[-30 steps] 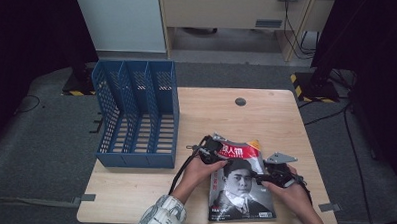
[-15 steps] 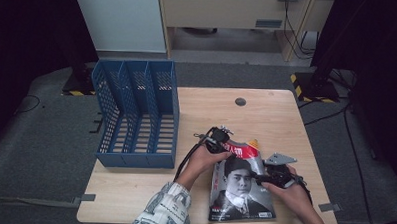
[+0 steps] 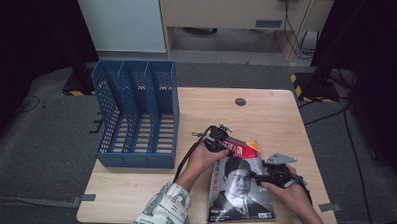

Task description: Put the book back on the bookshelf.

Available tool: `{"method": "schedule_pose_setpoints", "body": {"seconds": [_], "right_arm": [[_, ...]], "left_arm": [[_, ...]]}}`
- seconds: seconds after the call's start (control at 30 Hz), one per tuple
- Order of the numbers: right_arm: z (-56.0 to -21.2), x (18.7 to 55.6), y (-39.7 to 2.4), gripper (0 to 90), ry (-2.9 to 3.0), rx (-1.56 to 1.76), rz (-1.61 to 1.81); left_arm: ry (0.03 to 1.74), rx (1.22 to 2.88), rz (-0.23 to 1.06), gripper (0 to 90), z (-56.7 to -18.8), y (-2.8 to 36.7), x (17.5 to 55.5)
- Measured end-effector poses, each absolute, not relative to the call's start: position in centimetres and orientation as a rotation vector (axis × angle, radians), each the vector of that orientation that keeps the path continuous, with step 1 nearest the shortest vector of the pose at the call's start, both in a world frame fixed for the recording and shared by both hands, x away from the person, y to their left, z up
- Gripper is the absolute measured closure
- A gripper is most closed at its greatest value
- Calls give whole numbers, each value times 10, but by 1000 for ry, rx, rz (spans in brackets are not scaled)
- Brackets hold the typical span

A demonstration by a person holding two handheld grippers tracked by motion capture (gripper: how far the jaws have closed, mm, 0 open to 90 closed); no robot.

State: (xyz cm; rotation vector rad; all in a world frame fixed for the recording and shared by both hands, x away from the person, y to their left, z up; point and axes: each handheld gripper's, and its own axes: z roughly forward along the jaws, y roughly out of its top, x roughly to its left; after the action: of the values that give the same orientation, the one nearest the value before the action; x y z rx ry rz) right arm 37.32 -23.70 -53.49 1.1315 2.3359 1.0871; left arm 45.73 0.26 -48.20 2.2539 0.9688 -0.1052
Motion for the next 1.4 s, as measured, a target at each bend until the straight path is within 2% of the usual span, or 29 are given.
{"method": "schedule_pose_setpoints", "body": {"seconds": [0.1, 0.13, 0.23, 0.53, 0.93, 1.2, 1.4], "right_arm": [[-535, 374, -237, 299, 2337, 1141, 1092], [-533, 374, -241, 246, 2344, 1160, 1110], [-527, 376, -253, 210, 2292, 1210, 1169], [-532, 384, -286, 203, 2152, 1432, 1039], [-536, 383, -283, 199, 2150, 1407, 986], [-537, 382, -280, 195, 2141, 1384, 966], [-538, 382, -279, 195, 2143, 1377, 955]], "left_arm": [[971, 2242, -103, 800, -481, 4, 455], [971, 2235, -101, 804, -480, 5, 455], [983, 2182, -126, 812, -477, 8, 453], [976, 2157, -134, 828, -464, 7, 447], [957, 2100, -134, 860, -443, 8, 441], [952, 2036, -205, 864, -422, 11, 440], [927, 2035, -164, 863, -402, 9, 436]]}}
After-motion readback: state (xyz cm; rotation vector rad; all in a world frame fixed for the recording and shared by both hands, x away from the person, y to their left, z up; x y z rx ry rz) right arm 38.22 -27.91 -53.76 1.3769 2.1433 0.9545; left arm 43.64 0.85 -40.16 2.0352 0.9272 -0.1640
